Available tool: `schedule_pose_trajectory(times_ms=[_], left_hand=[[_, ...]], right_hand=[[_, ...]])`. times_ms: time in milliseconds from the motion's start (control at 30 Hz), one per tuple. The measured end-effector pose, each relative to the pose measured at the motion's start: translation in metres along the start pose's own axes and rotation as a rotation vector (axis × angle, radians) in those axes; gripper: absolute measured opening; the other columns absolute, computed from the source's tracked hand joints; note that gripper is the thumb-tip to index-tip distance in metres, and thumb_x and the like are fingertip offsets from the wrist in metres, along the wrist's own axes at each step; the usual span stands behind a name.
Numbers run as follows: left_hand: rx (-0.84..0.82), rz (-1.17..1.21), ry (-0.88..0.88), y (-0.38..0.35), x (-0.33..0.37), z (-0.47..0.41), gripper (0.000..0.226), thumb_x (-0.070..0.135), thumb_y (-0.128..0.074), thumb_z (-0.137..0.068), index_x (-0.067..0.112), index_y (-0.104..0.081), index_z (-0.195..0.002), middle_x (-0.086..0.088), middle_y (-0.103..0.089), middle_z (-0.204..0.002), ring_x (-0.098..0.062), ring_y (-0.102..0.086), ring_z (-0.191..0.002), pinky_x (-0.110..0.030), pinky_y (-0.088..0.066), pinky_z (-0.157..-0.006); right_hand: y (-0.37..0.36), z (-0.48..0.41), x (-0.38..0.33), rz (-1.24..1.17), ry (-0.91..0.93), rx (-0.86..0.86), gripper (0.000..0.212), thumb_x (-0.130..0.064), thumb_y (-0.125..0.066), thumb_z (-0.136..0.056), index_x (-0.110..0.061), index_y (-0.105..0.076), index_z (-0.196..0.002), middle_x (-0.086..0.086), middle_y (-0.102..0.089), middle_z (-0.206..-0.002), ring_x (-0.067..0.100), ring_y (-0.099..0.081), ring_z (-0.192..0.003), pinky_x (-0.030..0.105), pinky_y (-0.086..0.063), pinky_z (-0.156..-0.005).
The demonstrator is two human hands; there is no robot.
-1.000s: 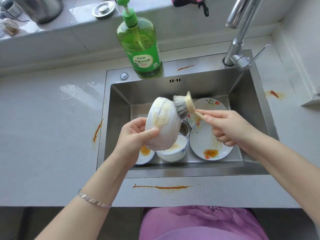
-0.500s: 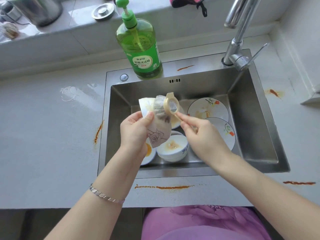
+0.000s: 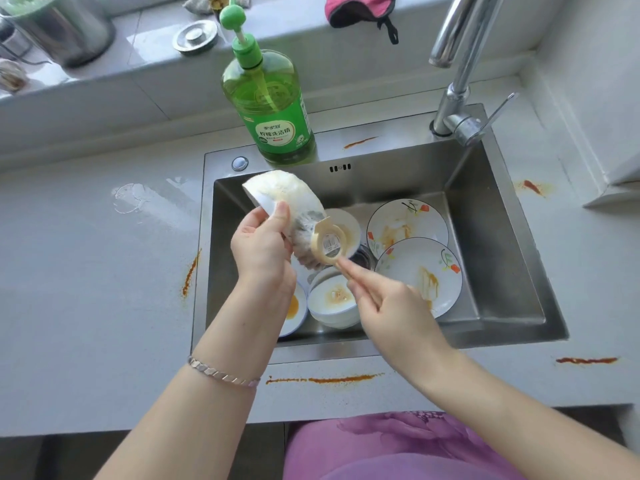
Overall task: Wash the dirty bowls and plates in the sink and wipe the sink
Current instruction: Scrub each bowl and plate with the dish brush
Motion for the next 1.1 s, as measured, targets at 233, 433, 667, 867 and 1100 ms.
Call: schedule_pose_trajectory(times_ms=[233, 433, 667, 867, 1100], left_hand=[[-0.022, 0.130, -0.043, -0.010, -0.001, 0.008, 0.009, 0.002, -0.055, -0.091, 0.009, -0.059, -0.093, -0.003, -0.068, -0.082, -0.011, -0.067, -0.072, -0.026, -0.057, -0.075], [-0.004, 0.135, -0.026, -0.007, -0.010, 0.008, 0.009, 0.001, -0.056, -0.090, 0.008, -0.058, -0.095, -0.002, -0.069, -0.079, -0.014, -0.067, -0.076, -0.025, -0.058, -0.073], [0.023, 0.145, -0.040, -0.003, -0.010, 0.010, 0.008, 0.002, -0.056, -0.090, 0.008, -0.059, -0.095, -0.003, -0.068, -0.081, -0.013, -0.067, -0.074, -0.025, -0.057, -0.073], [0.000, 0.165, -0.033, -0.002, -0.010, 0.012, 0.009, 0.004, -0.054, -0.091, 0.009, -0.059, -0.096, -0.007, -0.068, -0.089, -0.015, -0.067, -0.075, -0.028, -0.058, -0.076], [-0.302, -0.021, 0.018, 0.016, -0.007, 0.012, 0.014, 0.007, -0.059, -0.084, 0.006, -0.062, -0.098, -0.010, -0.068, -0.092, -0.019, -0.068, -0.078, -0.031, -0.059, -0.068]], right_hand=[[0.015, -0.023, -0.001, -0.184, -0.045, 0.085, 0.037, -0.017, -0.043, -0.098, -0.034, -0.050, -0.130, -0.017, -0.039, -0.033, 0.006, -0.037, -0.036, 0.010, -0.026, -0.040], [0.013, -0.025, 0.008, -0.326, -0.157, 0.079, 0.035, -0.014, -0.044, -0.098, -0.023, -0.052, -0.131, -0.031, -0.054, -0.051, -0.006, -0.055, -0.054, 0.007, -0.040, -0.049], [0.005, -0.013, 0.019, -0.412, -0.233, 0.063, 0.035, -0.016, -0.044, -0.098, -0.029, -0.051, -0.129, -0.017, -0.036, -0.031, 0.008, -0.020, -0.042, 0.014, -0.021, -0.038], [-0.005, -0.001, 0.022, -0.638, -0.340, -0.004, 0.032, -0.020, -0.044, -0.098, -0.044, -0.054, -0.117, -0.013, -0.026, -0.040, 0.007, -0.016, -0.039, 0.015, -0.017, -0.034], [-0.005, 0.004, 0.060, -1.017, -0.719, -0.147, 0.025, -0.024, -0.042, -0.098, -0.037, -0.061, -0.110, -0.008, -0.019, -0.045, 0.001, -0.016, -0.032, 0.006, -0.012, -0.030]])
Point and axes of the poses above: each hand's wrist, its own z-axis away from the middle knuckle, its own y-axis out of the back of the hand, x = y × z, the point moved 6 cm from there along -z, towards the middle knuckle
